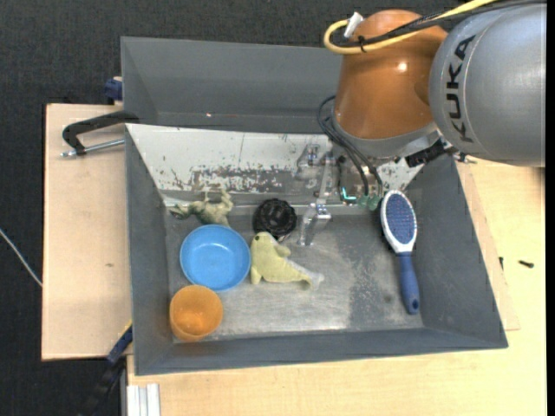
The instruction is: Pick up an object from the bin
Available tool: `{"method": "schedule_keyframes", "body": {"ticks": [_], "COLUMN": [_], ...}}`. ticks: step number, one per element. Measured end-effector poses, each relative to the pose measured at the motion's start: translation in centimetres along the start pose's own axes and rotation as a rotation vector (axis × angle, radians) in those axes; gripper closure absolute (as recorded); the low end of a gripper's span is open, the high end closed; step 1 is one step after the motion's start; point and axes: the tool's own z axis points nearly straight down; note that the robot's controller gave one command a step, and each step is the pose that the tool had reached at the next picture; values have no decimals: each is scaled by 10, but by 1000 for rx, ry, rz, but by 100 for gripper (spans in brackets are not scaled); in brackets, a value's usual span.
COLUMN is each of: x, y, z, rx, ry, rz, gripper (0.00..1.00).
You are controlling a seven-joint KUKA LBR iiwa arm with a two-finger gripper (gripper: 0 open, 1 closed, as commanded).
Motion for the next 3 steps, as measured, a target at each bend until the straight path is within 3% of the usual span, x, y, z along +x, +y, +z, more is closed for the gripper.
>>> {"method": "schedule_keyframes", "body": {"ticks": [1, 2, 3], "x": [-2, -2, 1], "y": [0, -1, 34], "z": [-5, -5, 120], "rx": [-1, -1, -5], "ry": [-9, -9, -28], "rz": [1, 2, -48], "gripper": [100, 0, 0]}}
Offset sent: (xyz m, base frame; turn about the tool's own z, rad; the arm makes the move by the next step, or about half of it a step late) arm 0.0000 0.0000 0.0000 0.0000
